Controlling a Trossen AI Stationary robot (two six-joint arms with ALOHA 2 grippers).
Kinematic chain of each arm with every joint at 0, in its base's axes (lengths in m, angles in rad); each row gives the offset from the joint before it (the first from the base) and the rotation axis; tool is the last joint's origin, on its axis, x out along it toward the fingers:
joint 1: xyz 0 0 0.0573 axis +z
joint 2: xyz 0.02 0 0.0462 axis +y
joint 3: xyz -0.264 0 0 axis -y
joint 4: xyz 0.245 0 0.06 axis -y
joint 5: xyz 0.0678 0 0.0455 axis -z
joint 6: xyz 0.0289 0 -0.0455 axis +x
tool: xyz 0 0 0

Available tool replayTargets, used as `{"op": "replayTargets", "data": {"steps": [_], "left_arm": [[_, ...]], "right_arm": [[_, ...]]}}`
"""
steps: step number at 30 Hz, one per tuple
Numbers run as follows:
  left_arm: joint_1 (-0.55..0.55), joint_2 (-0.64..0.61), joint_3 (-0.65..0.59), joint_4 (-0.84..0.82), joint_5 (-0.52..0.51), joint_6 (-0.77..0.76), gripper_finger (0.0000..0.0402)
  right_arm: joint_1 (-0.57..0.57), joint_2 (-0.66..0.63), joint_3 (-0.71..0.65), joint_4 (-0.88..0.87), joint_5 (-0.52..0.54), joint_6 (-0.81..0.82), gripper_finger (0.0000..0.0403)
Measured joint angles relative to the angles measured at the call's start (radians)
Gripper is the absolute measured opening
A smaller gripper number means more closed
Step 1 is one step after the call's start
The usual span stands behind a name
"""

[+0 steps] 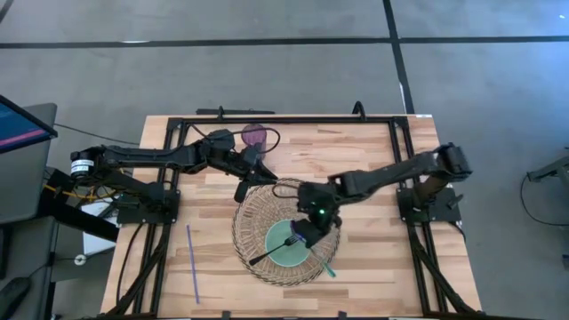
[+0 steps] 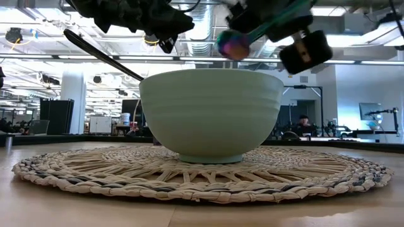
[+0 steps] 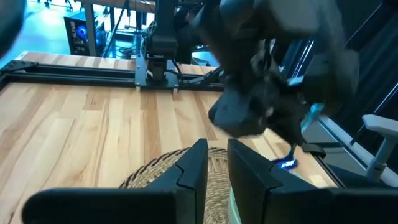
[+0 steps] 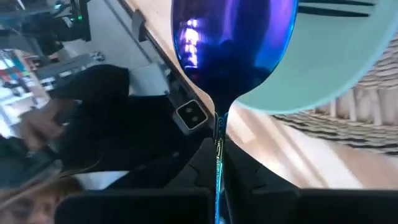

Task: Pick & Place Utensil
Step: Put the purple spoon into the light green bowl on the woven mat

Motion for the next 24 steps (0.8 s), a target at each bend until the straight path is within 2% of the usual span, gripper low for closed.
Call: {"op": "replayTargets", "data": {"steps": [5, 13, 24], "left_arm": [[0.000, 0.000, 0.000, 0.001, 0.000, 0.000, 0.0062], [0.000, 0.000, 0.000, 0.000, 0.000, 0.000, 0.0062], [0.000, 0.000, 0.000, 0.000, 0.000, 0.000, 0.0063]], "right_arm": [[-0.029, 0.072, 0.021, -0.006, -0.124, 0.017, 0.0004], [-0.071, 0.151, 0.068, 0.008, -0.193, -0.018, 0.0006], [-0.104, 0.174, 0.067, 0.030, -0.159, -0.047, 0.0006]]}}
